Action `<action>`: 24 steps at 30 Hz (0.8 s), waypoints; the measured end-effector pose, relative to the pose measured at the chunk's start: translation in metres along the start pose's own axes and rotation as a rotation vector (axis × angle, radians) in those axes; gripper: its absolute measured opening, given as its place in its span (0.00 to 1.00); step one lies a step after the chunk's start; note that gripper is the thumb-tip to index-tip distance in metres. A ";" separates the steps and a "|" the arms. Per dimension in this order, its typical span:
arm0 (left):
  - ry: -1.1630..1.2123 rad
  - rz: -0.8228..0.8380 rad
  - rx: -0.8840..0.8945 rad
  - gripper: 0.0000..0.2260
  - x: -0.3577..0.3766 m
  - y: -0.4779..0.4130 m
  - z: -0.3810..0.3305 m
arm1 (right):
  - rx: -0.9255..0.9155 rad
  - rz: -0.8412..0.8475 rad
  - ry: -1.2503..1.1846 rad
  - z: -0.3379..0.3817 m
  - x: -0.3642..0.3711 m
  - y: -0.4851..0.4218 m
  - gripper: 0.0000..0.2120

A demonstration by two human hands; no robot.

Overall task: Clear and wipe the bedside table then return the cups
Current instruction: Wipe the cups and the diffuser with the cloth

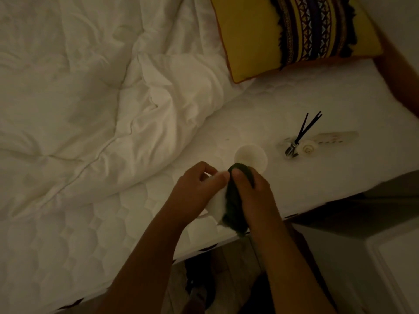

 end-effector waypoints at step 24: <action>-0.886 -0.198 0.058 0.41 0.002 -0.042 0.049 | 0.109 -0.082 0.130 -0.089 -0.008 0.032 0.28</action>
Point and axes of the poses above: each hand's wrist, its own y-axis away from the middle knuckle, its own x-axis out of the palm, z = x × y, the point moved 4 cm from there along -y, towards the middle knuckle, and after that the axes turned 7 degrees about y, right-handed, at the moved point
